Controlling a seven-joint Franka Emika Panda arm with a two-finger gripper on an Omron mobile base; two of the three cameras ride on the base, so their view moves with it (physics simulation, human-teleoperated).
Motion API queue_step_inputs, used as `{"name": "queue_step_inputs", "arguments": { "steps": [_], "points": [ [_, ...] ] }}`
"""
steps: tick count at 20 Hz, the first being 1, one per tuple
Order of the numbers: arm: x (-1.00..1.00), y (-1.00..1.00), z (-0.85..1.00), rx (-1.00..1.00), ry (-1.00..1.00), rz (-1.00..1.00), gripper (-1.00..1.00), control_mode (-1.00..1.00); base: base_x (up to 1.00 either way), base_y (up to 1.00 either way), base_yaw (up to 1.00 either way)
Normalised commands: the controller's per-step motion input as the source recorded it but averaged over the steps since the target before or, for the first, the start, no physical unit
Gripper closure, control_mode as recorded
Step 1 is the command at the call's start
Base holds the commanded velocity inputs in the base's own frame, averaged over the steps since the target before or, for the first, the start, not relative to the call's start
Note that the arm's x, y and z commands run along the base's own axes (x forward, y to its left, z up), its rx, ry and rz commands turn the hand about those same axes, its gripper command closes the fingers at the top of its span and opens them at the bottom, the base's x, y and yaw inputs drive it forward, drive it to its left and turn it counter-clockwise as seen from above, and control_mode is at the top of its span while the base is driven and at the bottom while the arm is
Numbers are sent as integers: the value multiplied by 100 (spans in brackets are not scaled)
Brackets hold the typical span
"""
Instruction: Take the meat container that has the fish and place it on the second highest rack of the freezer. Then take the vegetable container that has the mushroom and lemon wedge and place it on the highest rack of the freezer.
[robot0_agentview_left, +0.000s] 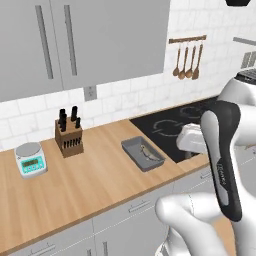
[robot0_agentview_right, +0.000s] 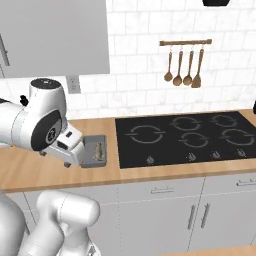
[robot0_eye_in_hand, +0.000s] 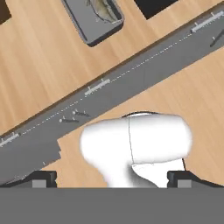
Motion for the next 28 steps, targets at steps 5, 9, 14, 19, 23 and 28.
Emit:
{"name": "queue_step_inputs", "arguments": {
  "steps": [5, 9, 14, 19, 23, 28],
  "points": [
    [81, 0, -43, 2, 2, -52, -100, -100, 0, 0, 0],
    [86, 2, -29, 3, 10, -41, -100, -100, 0, 0, 0],
    [27, 0, -50, 24, 17, -19, -100, -100, 0, 0, 0],
    [36, 0, -67, 4, 6, -20, -100, -100, 0, 0, 0],
    [60, 0, -42, 0, 2, -19, -100, -100, 0, 0, 0],
    [25, 13, -21, -5, 0, -5, -100, -100, 0, 0, 0]
  ]
}}
